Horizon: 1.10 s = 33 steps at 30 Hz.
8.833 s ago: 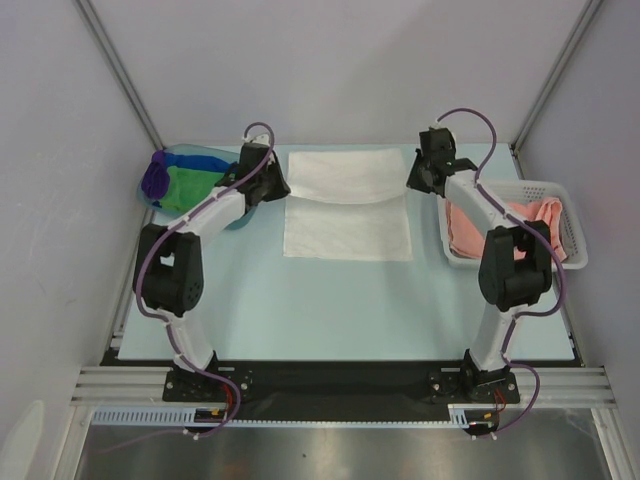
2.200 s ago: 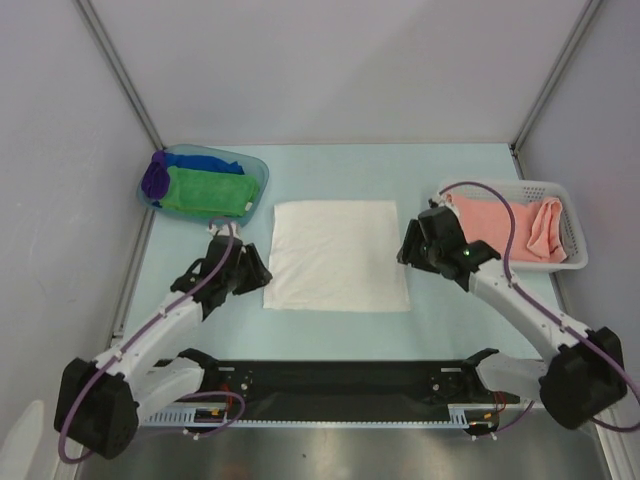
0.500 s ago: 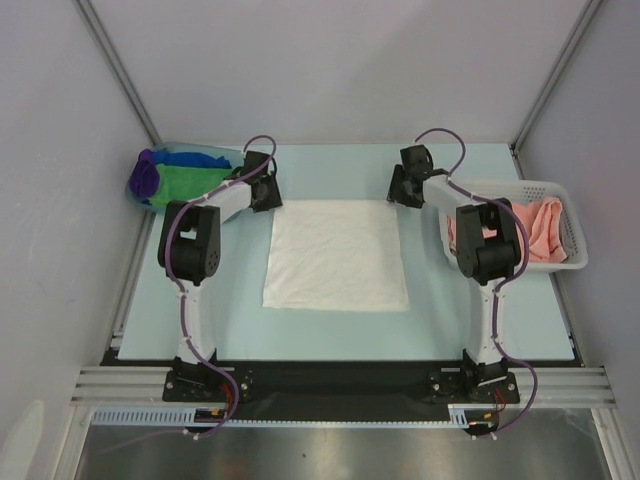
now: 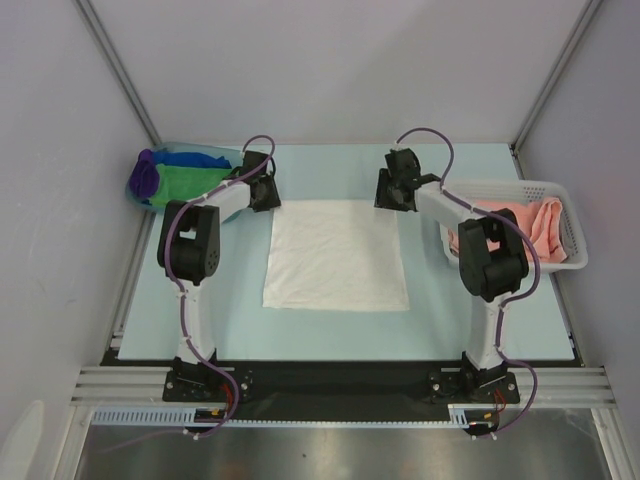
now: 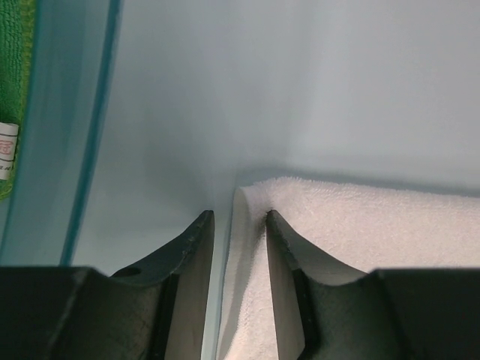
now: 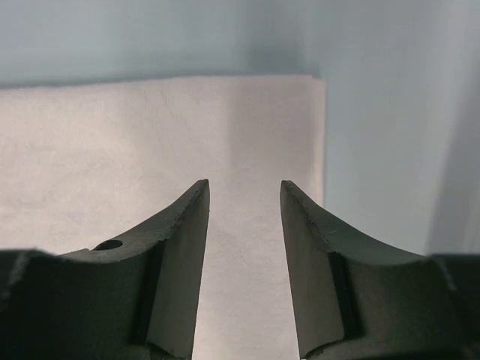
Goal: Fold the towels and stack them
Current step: Fold the towel
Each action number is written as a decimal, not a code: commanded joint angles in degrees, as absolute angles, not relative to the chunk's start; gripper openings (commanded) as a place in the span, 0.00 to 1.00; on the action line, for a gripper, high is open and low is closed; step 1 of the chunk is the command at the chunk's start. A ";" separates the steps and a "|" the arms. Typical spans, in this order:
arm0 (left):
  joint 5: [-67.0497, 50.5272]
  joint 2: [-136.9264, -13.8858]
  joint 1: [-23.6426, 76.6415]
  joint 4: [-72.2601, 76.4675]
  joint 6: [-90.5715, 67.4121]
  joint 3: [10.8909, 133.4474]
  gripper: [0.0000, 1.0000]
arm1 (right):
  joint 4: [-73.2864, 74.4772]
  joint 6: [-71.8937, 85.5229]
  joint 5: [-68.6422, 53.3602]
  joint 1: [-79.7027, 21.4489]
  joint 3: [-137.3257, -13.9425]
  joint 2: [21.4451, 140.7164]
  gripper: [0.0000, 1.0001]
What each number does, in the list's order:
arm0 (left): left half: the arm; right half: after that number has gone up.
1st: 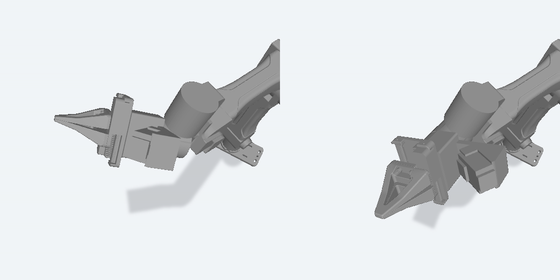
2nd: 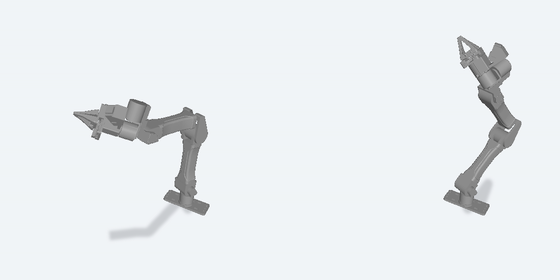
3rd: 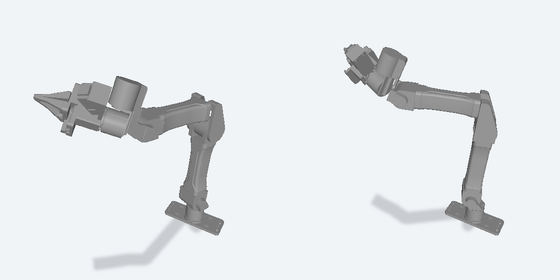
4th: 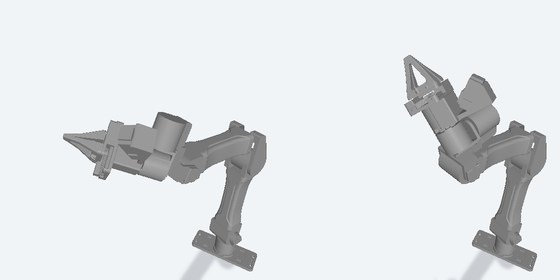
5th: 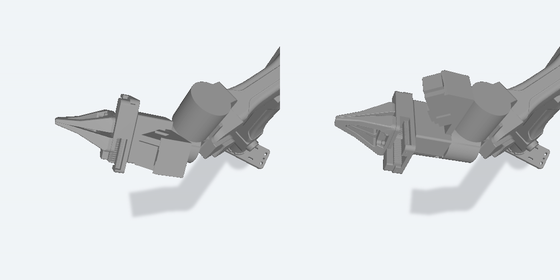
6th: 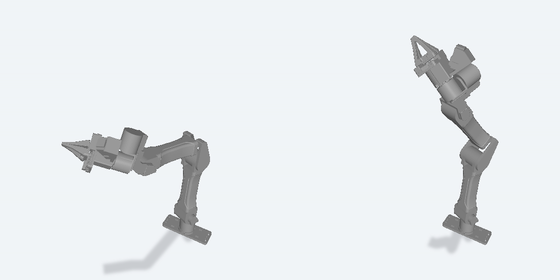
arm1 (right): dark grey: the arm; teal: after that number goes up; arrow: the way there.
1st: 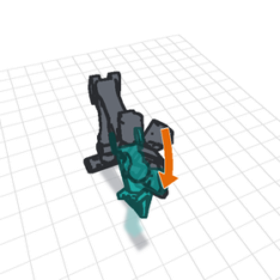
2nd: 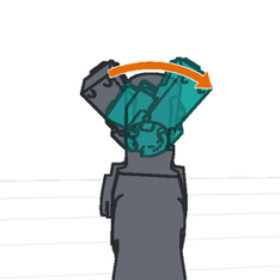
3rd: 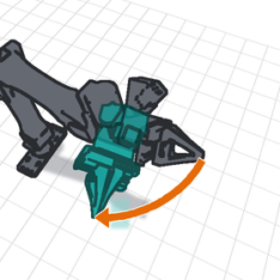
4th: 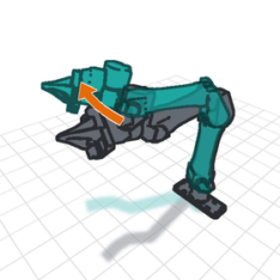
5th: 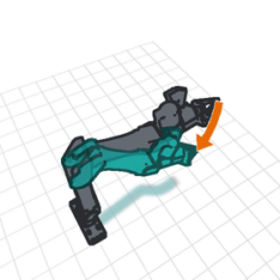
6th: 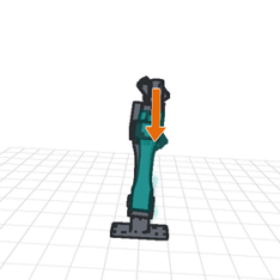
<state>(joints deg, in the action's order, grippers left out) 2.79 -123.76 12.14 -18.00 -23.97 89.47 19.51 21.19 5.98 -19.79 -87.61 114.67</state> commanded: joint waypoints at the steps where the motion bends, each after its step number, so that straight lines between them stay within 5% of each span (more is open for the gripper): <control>1: 2.02 -124.72 11.60 -17.49 -24.52 89.82 0.38 | 19.07 20.39 6.06 -20.83 -86.57 114.25 0.47; 19: 1.49 -125.24 11.60 -17.40 -24.61 90.00 0.36 | 22.86 18.19 17.14 -17.76 -94.83 123.31 0.48; 33: 0.70 -125.77 11.60 -18.02 -24.34 90.70 0.39 | 16.70 18.90 8.97 -17.14 -94.39 124.54 0.49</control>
